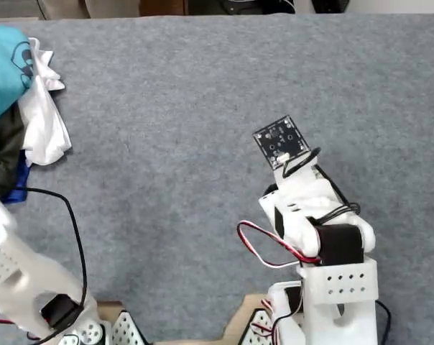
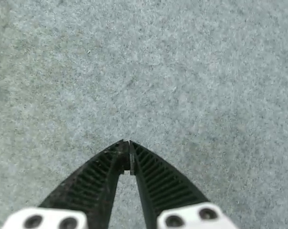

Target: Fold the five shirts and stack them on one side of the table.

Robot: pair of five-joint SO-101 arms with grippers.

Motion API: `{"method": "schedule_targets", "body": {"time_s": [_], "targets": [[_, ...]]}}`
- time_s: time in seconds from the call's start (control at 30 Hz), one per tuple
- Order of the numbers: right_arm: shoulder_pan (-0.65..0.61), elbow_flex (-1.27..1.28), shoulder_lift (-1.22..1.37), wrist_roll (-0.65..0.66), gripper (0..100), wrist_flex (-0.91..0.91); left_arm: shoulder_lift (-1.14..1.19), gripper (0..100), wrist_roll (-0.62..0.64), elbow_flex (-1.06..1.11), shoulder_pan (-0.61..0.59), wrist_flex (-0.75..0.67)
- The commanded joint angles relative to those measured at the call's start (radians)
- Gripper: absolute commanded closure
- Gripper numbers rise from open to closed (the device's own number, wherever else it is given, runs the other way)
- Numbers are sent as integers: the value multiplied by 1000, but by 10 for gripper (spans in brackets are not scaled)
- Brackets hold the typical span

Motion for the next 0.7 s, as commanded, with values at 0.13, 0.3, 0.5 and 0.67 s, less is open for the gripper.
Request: {"method": "schedule_targets", "body": {"time_s": [0.13, 0.3, 0.5, 0.67], "targets": [[-12, -50, 8, -8, 992, -8, 176, 833, 8, -163, 0, -152], [-12, -48, 10, -8, 992, -9, 285, 913, 6, -190, 41, -204], [-12, -47, 10, -8, 992, -63, 326, 980, 6, -207, 77, -196], [-12, -47, 10, -8, 992, -64, 320, 980, 6, -233, 86, -149]]}}
